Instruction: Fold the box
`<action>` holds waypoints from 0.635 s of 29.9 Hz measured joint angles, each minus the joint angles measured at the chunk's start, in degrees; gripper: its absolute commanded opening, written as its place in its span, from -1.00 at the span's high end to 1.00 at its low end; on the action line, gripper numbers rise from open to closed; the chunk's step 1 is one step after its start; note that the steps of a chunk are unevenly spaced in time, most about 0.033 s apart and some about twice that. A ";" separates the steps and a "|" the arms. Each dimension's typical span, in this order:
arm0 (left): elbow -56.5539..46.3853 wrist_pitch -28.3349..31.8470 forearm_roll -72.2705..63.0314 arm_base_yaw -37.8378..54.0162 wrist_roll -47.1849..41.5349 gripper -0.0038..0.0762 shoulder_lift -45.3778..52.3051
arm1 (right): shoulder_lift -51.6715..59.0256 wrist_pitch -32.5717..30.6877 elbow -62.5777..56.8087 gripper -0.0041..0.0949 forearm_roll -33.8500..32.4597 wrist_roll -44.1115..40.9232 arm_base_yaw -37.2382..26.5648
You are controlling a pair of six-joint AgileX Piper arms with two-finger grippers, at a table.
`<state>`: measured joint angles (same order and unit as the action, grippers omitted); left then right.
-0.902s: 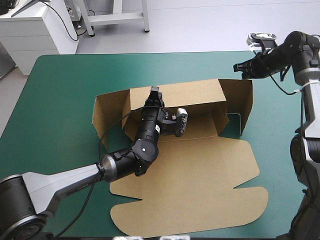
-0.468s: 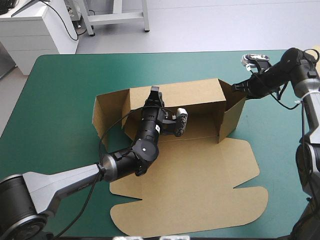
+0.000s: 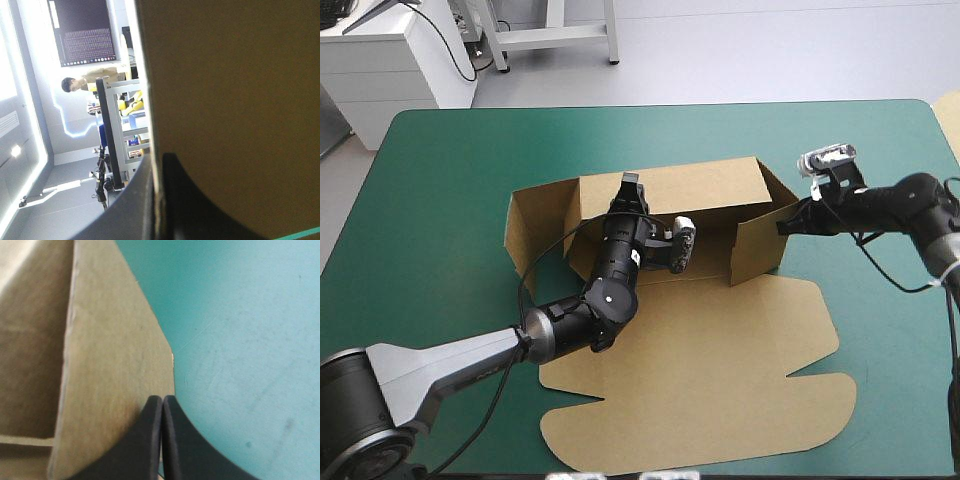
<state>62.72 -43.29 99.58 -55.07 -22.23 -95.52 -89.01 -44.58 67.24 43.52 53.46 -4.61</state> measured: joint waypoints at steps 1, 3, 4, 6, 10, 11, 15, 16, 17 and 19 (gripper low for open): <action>0.00 -0.05 0.00 0.00 0.00 0.92 0.00 | 1.11 2.03 -2.70 0.96 2.97 4.17 0.00; 0.00 -0.05 0.00 0.00 0.00 0.92 0.00 | 2.91 5.00 -6.53 0.96 8.63 10.84 0.00; 0.00 -0.05 0.00 0.00 0.00 0.92 0.00 | 3.53 6.03 -7.96 0.95 10.84 13.91 0.00; 0.00 -0.05 0.00 0.00 0.00 0.92 0.00 | 4.14 6.68 -9.48 0.93 13.23 17.59 0.00; 0.00 -0.05 0.05 0.00 0.02 0.92 -0.04 | 4.25 4.02 -9.69 0.74 14.63 19.80 0.00; 0.00 -0.05 0.05 0.00 0.02 0.92 -0.04 | 4.25 2.98 -9.69 0.62 14.63 19.91 0.00; 0.00 -0.25 0.05 0.00 0.02 0.92 -0.04 | 4.25 -0.61 -9.55 -0.01 13.39 20.10 -0.07; 0.00 -0.40 -0.01 0.00 0.02 0.92 -0.04 | 4.25 -0.88 -9.40 -0.26 12.78 20.05 -0.19; 0.00 -0.49 -0.01 0.00 0.02 0.92 -0.04 | 4.25 -0.98 -9.25 -0.45 12.11 19.69 -0.31; 0.00 -0.95 -0.07 0.00 0.02 0.92 -0.04 | 4.25 -0.98 -8.91 -0.66 11.20 19.08 -0.31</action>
<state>62.72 -44.24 99.51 -55.07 -22.21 -95.56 -84.76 -45.56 58.33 54.73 72.54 -4.92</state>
